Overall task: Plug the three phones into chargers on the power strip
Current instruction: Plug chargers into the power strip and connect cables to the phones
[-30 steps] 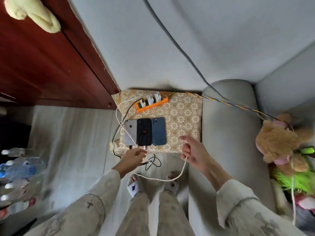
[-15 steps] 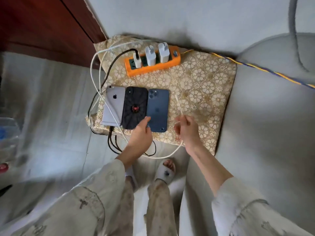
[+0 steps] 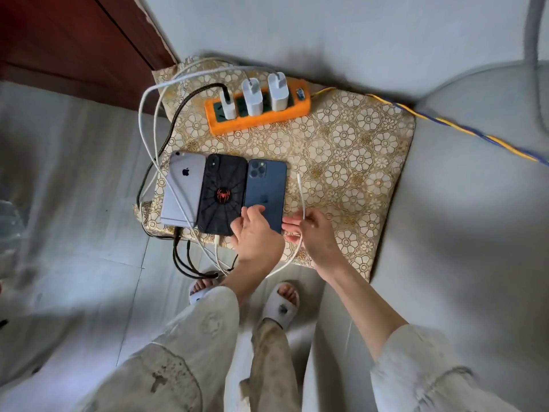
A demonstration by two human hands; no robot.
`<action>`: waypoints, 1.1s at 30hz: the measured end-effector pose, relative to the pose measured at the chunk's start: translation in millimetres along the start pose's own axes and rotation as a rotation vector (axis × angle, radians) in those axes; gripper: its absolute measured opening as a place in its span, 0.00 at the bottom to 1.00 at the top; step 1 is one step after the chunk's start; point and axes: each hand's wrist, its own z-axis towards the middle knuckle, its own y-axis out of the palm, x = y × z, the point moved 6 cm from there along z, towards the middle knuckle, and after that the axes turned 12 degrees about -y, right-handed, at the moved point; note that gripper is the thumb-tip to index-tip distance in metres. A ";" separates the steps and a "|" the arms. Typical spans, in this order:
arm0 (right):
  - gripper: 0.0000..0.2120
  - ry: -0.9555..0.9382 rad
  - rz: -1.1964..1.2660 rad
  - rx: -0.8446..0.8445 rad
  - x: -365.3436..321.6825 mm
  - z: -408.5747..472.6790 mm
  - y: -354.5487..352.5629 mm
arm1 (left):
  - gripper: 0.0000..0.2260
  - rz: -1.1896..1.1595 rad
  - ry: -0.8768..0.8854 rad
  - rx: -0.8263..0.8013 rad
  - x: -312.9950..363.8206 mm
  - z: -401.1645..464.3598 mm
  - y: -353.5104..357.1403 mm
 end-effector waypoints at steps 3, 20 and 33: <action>0.13 -0.002 0.003 -0.011 -4.3 0.1 -2.6 | 0.23 -0.114 -0.043 0.020 -1.3 3.4 -7.7; 0.08 0.010 0.049 0.046 -9.3 -5.5 -31.9 | 0.14 -0.387 -0.225 -0.118 2.4 46.9 1.9; 0.12 -0.068 0.132 -0.106 -10.4 -33.6 -23.5 | 0.06 -1.171 -0.320 -0.478 -9.3 30.7 -20.1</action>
